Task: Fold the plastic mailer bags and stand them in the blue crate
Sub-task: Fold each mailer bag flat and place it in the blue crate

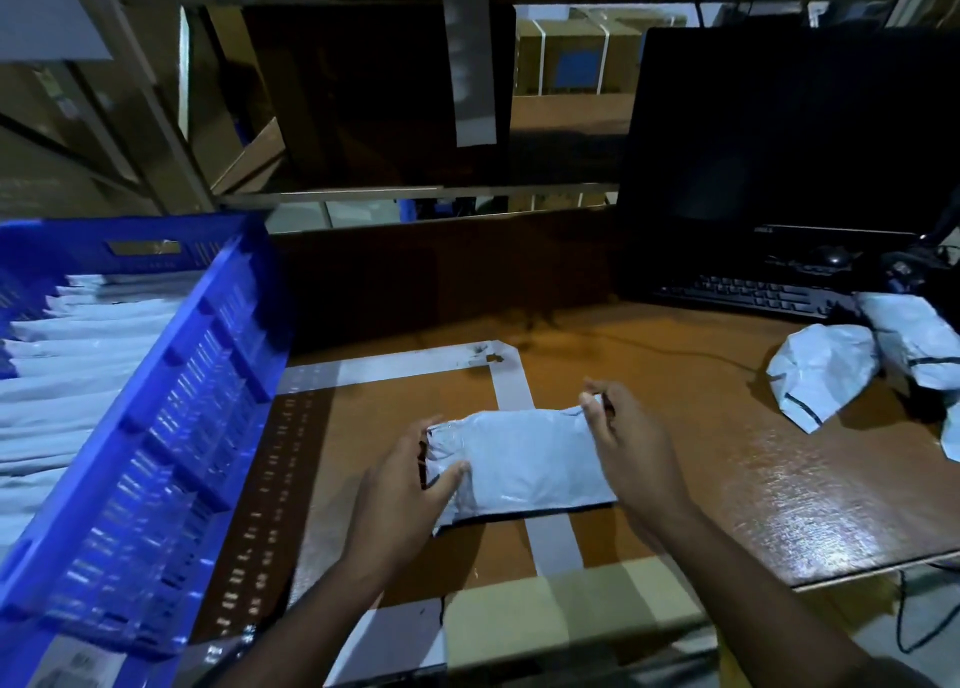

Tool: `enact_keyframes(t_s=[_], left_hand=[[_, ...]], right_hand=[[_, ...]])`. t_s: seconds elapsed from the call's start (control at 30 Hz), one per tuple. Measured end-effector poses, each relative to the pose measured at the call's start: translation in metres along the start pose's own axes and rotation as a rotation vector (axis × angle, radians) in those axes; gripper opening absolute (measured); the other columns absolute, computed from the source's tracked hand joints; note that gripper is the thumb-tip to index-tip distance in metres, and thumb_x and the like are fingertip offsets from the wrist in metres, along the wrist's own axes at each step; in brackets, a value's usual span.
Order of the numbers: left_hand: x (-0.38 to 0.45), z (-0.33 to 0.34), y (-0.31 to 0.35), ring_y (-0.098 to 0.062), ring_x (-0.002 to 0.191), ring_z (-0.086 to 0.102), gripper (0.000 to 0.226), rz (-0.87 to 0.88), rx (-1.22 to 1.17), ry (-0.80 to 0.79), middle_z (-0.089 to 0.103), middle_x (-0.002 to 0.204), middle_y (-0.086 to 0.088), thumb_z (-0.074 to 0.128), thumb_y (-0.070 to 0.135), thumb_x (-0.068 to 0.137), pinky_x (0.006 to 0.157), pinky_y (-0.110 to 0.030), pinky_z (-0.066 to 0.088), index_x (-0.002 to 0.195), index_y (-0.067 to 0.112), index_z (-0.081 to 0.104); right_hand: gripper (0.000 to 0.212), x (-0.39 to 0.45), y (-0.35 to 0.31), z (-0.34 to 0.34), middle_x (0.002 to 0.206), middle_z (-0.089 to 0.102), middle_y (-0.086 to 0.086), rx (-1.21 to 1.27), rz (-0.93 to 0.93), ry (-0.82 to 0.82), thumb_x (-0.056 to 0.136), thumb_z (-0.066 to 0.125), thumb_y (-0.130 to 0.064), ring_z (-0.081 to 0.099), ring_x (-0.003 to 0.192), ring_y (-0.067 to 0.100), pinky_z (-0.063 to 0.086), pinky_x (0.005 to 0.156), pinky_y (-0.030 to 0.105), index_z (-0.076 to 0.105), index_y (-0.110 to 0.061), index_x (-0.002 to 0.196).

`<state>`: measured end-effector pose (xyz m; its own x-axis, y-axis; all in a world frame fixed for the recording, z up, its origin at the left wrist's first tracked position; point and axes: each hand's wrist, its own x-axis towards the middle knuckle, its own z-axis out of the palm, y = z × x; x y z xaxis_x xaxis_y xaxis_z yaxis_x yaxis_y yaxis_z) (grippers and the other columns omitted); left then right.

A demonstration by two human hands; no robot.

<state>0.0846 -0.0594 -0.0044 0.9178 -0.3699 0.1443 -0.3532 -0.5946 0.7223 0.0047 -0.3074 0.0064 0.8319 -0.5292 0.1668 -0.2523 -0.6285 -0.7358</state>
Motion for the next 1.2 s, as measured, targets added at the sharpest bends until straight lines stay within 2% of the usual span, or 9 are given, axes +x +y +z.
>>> enact_keyframes(t_s=[0.07,0.13,0.27,0.33,0.4,0.5,0.77,1.0,1.2], left_hand=[[-0.002,0.003,-0.005,-0.008,0.117,0.060,0.069,-0.058,0.177,0.029,0.060,0.136,0.013,0.073,0.052,0.087,0.082,-0.016,0.044,0.147,0.029,0.048],[-0.004,0.004,-0.010,-0.014,0.119,0.058,0.076,-0.088,0.340,0.076,0.058,0.137,0.007,0.071,0.059,0.085,0.080,-0.023,0.045,0.148,0.026,0.045],[-0.002,0.014,-0.001,-0.014,0.136,0.045,0.062,0.090,0.355,0.072,0.046,0.152,0.007,0.060,0.051,0.096,0.104,-0.024,0.038,0.151,0.029,0.040],[0.004,0.028,0.006,-0.009,0.152,0.021,0.060,0.188,0.372,-0.095,0.021,0.166,0.011,0.040,0.049,0.105,0.120,-0.024,0.018,0.159,0.029,0.025],[0.002,0.042,0.000,-0.006,0.155,-0.001,0.066,0.257,0.486,-0.247,0.000,0.169,0.011,0.013,0.057,0.105,0.127,-0.031,0.002,0.163,0.026,0.008],[-0.007,0.052,-0.019,-0.006,0.155,-0.008,0.078,0.292,0.537,-0.315,0.000,0.170,0.006,-0.011,0.061,0.099,0.128,-0.038,0.003,0.163,0.022,0.008],[-0.001,0.051,-0.023,-0.005,0.154,-0.010,0.077,0.273,0.558,-0.327,-0.004,0.170,0.009,-0.013,0.061,0.097,0.127,-0.037,0.002,0.163,0.025,0.003],[-0.003,0.050,-0.023,-0.006,0.154,-0.011,0.074,0.232,0.570,-0.317,-0.005,0.170,0.007,0.003,0.061,0.100,0.127,-0.037,0.002,0.163,0.022,0.001],[-0.005,0.048,-0.022,-0.008,0.155,-0.010,0.084,0.219,0.561,-0.306,-0.004,0.170,0.006,-0.010,0.067,0.094,0.128,-0.039,0.002,0.163,0.021,0.001]], right_hand=[[0.053,-0.001,0.006,0.013,0.149,0.047,-0.011,-0.213,-0.051,-0.058,0.100,0.031,-0.060,0.044,0.136,0.011,0.044,0.108,0.042,0.047,-0.034,0.143],[0.059,-0.006,0.007,0.024,0.162,0.027,-0.011,-0.350,-0.121,-0.137,0.103,0.025,-0.056,0.021,0.150,0.010,0.021,0.123,0.038,0.037,-0.029,0.153],[0.073,-0.020,0.002,0.050,0.163,0.019,-0.004,-0.515,-0.339,-0.253,0.100,0.002,-0.055,0.010,0.153,0.010,0.006,0.125,0.035,0.030,-0.018,0.157],[0.068,-0.025,0.004,0.063,0.162,0.026,0.000,-0.552,-0.409,-0.267,0.106,0.005,-0.049,0.015,0.152,0.012,0.008,0.121,0.036,0.037,-0.013,0.154],[0.065,-0.032,0.010,0.071,0.164,0.021,-0.001,-0.550,-0.400,-0.318,0.107,0.008,-0.050,0.007,0.153,0.010,0.006,0.121,0.038,0.030,-0.014,0.157],[0.061,-0.044,0.018,0.074,0.166,0.014,-0.004,-0.547,-0.401,-0.321,0.108,0.013,-0.048,0.001,0.153,0.007,0.006,0.122,0.038,0.023,-0.017,0.159],[0.064,-0.033,0.017,0.070,0.166,0.002,-0.010,-0.537,-0.387,-0.358,0.106,0.010,-0.058,-0.005,0.153,0.004,0.000,0.122,0.036,0.011,-0.024,0.161],[0.090,-0.031,0.026,0.049,0.164,-0.022,-0.008,-0.603,-0.251,-0.380,0.089,-0.007,-0.081,-0.026,0.149,0.008,-0.005,0.125,0.038,-0.011,-0.025,0.159],[0.088,-0.032,0.030,0.040,0.163,-0.023,-0.007,-0.657,-0.254,-0.403,0.090,-0.007,-0.080,-0.024,0.150,0.009,-0.008,0.123,0.045,-0.012,-0.025,0.159]])
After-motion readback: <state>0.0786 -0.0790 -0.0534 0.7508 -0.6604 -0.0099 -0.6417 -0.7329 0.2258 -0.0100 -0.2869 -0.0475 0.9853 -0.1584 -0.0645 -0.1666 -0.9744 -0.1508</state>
